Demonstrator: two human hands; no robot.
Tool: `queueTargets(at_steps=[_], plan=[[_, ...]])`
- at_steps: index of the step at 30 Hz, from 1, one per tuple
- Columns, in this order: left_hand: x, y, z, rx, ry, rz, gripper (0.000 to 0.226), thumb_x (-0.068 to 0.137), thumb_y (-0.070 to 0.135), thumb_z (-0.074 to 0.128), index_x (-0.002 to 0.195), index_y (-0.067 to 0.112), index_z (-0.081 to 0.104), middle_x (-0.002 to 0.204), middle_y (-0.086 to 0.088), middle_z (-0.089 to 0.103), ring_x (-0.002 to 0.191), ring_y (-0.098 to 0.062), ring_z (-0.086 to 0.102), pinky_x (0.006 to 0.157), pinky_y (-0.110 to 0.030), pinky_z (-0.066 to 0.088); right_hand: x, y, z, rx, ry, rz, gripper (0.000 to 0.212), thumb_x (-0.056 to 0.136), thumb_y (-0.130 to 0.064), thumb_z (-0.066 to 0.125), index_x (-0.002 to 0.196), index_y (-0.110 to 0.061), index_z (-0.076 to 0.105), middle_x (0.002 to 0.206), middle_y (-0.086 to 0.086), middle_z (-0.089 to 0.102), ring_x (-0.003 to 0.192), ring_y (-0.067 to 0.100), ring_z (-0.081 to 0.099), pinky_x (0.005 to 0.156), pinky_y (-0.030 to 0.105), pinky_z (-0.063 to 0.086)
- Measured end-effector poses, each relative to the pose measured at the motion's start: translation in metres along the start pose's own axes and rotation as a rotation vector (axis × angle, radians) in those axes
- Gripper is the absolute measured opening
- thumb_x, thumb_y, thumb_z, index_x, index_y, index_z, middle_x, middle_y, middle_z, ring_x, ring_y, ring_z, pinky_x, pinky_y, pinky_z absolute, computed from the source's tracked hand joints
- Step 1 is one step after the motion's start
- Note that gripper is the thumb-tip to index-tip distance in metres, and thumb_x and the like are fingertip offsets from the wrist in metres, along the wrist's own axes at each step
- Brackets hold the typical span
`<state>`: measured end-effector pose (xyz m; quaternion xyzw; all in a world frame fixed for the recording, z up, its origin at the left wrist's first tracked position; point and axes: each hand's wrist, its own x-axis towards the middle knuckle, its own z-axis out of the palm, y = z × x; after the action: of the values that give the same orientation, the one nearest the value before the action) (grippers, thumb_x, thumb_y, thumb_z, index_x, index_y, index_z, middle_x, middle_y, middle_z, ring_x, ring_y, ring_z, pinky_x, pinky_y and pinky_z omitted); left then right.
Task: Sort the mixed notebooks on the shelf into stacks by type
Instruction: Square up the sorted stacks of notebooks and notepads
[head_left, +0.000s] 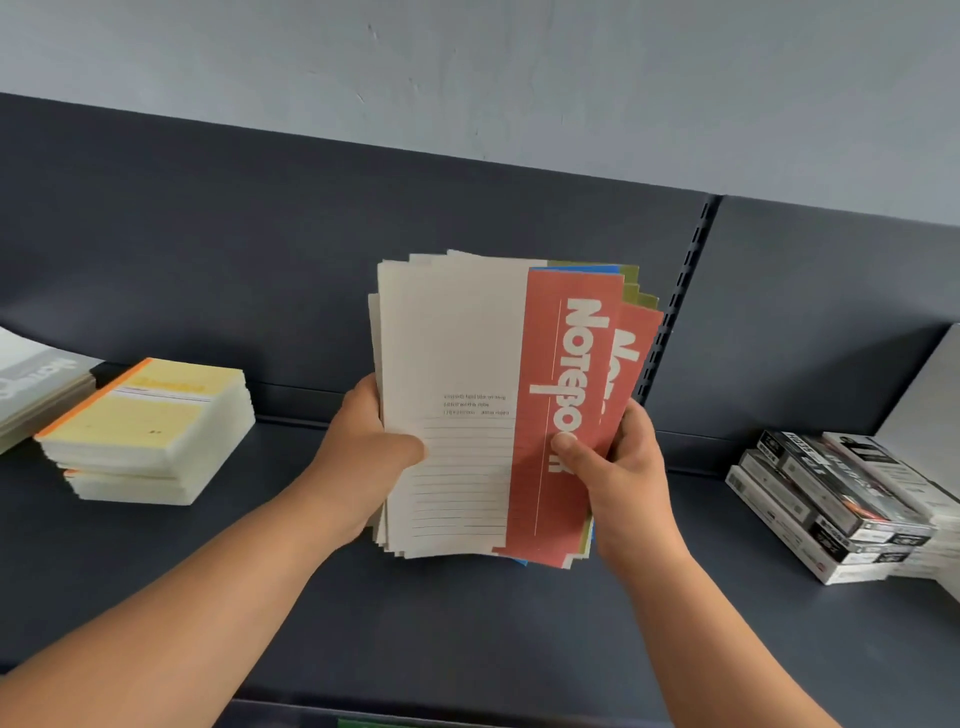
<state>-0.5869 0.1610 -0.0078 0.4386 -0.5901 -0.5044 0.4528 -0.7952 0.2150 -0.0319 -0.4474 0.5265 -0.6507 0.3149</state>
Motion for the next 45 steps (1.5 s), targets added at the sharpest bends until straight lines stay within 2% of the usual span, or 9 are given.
queueTargets(at_steps=[3, 10, 20, 24, 29, 34, 39, 43, 45], plan=[[-0.002, -0.004, -0.004, 0.013, -0.036, -0.026, 0.062, 0.064, 0.002, 0.059, 0.116, 0.034, 0.047, 0.122, 0.002, 0.056, 0.112, -0.015, 0.057, 0.092, -0.037, 0.049, -0.002, 0.006, 0.002, 0.028, -0.030, 0.040, 0.049, 0.071, -0.013, 0.072, 0.116, -0.026, 0.056, 0.107, 0.002, 0.072, 0.098, 0.025, 0.070, 0.087, 0.048, 0.057], [-0.002, -0.007, -0.011, -0.037, -0.148, -0.015, 0.067, 0.085, -0.005, 0.061, 0.130, 0.037, 0.037, 0.115, 0.013, 0.063, 0.106, -0.004, 0.059, 0.078, -0.022, 0.045, -0.001, 0.004, 0.004, 0.098, -0.134, 0.113, 0.057, 0.071, -0.020, 0.072, 0.125, -0.027, 0.053, 0.112, 0.003, 0.072, 0.099, 0.027, 0.071, 0.083, 0.047, 0.058], [-0.005, -0.009, -0.005, -0.024, -0.002, 0.087, 0.057, 0.087, -0.007, 0.054, 0.108, 0.045, 0.043, 0.110, 0.015, 0.063, 0.101, 0.000, 0.060, 0.076, -0.020, 0.047, -0.001, 0.009, 0.011, 0.032, 0.040, 0.036, 0.043, 0.086, 0.003, 0.067, 0.112, -0.030, 0.056, 0.102, -0.002, 0.072, 0.096, 0.021, 0.071, 0.087, 0.047, 0.057], [0.005, 0.002, -0.012, -0.026, -0.066, 0.120, 0.063, 0.078, 0.000, 0.063, 0.109, 0.050, 0.040, 0.113, 0.014, 0.061, 0.107, -0.003, 0.059, 0.081, -0.023, 0.047, 0.004, -0.001, 0.013, 0.045, 0.023, -0.012, 0.047, 0.085, 0.004, 0.067, 0.117, -0.029, 0.054, 0.106, 0.000, 0.071, 0.101, 0.024, 0.069, 0.088, 0.046, 0.057], [0.008, 0.016, -0.022, -0.046, -0.190, 0.148, 0.086, 0.063, 0.012, 0.066, 0.136, 0.043, 0.032, 0.118, 0.020, 0.061, 0.110, 0.002, 0.058, 0.083, -0.020, 0.045, 0.008, -0.022, 0.016, 0.049, -0.113, -0.098, 0.074, 0.072, -0.010, 0.074, 0.136, -0.030, 0.043, 0.117, 0.002, 0.069, 0.105, 0.023, 0.069, 0.084, 0.044, 0.058], [0.008, 0.023, -0.027, -0.058, -0.235, 0.217, 0.092, 0.067, 0.011, 0.064, 0.143, 0.043, 0.025, 0.121, 0.022, 0.060, 0.111, 0.005, 0.057, 0.086, -0.023, 0.043, 0.001, -0.026, 0.017, -0.093, -0.140, -0.175, 0.090, 0.072, -0.013, 0.076, 0.146, -0.037, 0.030, 0.125, -0.004, 0.065, 0.112, 0.020, 0.065, 0.093, 0.050, 0.055], [0.011, 0.028, -0.021, -0.069, -0.186, 0.257, 0.103, 0.069, 0.016, 0.068, 0.148, 0.047, 0.011, 0.131, 0.021, 0.054, 0.116, 0.006, 0.053, 0.091, -0.023, 0.044, -0.002, -0.031, 0.026, -0.186, -0.101, -0.224, 0.109, 0.069, -0.035, 0.079, 0.153, -0.040, 0.009, 0.134, -0.012, 0.057, 0.121, 0.007, 0.058, 0.102, 0.041, 0.050], [0.012, 0.043, -0.017, -0.138, -0.081, 0.265, 0.098, 0.079, 0.011, 0.075, 0.149, 0.042, 0.014, 0.128, 0.023, 0.053, 0.110, 0.006, 0.057, 0.081, -0.010, 0.046, 0.009, -0.053, 0.029, -0.085, 0.063, -0.159, 0.100, 0.071, -0.055, 0.068, 0.152, -0.047, 0.010, 0.136, -0.016, 0.052, 0.115, 0.009, 0.062, 0.101, 0.043, 0.050], [0.011, 0.056, -0.011, -0.134, -0.017, 0.233, 0.086, 0.086, 0.021, 0.068, 0.151, 0.039, 0.016, 0.133, 0.024, 0.040, 0.117, 0.004, 0.049, 0.087, -0.013, 0.039, 0.015, -0.063, 0.035, -0.037, 0.084, -0.098, 0.084, 0.077, -0.057, 0.063, 0.150, -0.045, 0.021, 0.126, -0.017, 0.058, 0.109, 0.015, 0.066, 0.096, 0.046, 0.053]])
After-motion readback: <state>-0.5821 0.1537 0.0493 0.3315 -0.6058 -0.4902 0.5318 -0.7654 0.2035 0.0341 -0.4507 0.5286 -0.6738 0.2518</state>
